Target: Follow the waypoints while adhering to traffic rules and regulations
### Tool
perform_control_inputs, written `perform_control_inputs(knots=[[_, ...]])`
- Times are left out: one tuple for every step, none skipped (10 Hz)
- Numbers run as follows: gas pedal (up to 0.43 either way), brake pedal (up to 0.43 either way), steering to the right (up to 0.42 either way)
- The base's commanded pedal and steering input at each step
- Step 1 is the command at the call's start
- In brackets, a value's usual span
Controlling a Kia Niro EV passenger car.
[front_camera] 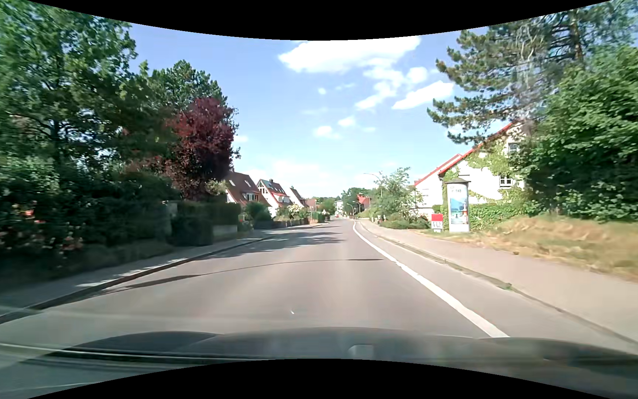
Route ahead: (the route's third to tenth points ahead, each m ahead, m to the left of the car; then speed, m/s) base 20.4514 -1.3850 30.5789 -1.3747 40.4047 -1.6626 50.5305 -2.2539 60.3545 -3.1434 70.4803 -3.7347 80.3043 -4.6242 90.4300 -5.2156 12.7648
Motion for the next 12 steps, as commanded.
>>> perform_control_inputs(knots=[[0.059, 0.006, 0.002], [0.059, 0.006, 0.002], [0.059, 0.006, 0.001], [0.059, 0.006, 0.001], [0.059, 0.006, 0.001], [0.059, 0.006, 0.000], [0.059, 0.006, 0.001], [0.059, 0.006, 0.001], [0.059, 0.006, 0.001], [0.059, 0.006, 0.002], [0.039, 0.006, 0.002], [0.008, 0.006, 0.003]])
